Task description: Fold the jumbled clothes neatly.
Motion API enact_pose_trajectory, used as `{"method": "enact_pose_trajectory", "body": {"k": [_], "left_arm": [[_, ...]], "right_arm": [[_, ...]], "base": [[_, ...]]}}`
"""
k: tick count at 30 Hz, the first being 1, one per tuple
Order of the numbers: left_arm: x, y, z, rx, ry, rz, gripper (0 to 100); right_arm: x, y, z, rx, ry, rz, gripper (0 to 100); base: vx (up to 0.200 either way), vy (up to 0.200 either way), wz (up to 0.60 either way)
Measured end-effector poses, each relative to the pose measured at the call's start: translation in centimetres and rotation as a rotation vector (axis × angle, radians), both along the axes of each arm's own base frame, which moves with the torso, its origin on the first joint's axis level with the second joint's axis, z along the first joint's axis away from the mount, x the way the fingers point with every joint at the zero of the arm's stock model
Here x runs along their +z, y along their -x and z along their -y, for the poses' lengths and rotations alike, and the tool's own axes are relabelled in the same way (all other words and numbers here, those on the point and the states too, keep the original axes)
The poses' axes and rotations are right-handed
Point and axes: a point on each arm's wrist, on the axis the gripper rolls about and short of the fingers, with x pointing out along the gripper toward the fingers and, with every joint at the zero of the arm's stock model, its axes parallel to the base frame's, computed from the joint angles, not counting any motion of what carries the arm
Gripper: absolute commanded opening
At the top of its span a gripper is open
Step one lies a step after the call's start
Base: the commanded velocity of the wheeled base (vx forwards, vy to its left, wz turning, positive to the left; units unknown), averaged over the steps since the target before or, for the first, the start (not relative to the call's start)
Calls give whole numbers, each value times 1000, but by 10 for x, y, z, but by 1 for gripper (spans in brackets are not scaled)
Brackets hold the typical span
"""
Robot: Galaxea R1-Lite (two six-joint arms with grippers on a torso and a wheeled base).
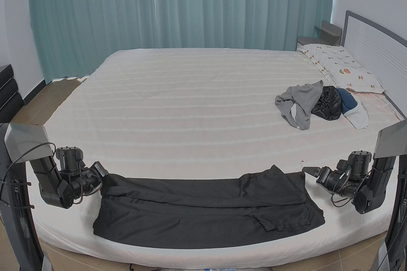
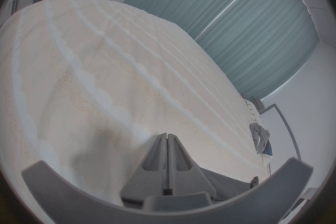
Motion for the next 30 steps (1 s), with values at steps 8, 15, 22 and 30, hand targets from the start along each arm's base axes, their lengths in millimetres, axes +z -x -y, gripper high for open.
{"method": "enact_pose_trajectory", "body": {"k": [8, 15, 22, 30], "left_arm": [[6, 3, -10, 34, -2, 12, 0], [7, 3, -11, 39, -4, 13, 0], [7, 3, -11, 38, -4, 13, 0], [7, 3, -10, 37, -5, 13, 0]], "right_arm": [[-3, -13, -2, -17, -46, 5, 100], [-9, -23, -5, -13, -58, -2, 100], [-15, -31, -9, -3, -61, 2, 0], [-23, -37, -15, 13, -61, -2, 0]], "base": [[0, 0, 0], [0, 0, 0], [0, 0, 0], [0, 0, 0]]}}
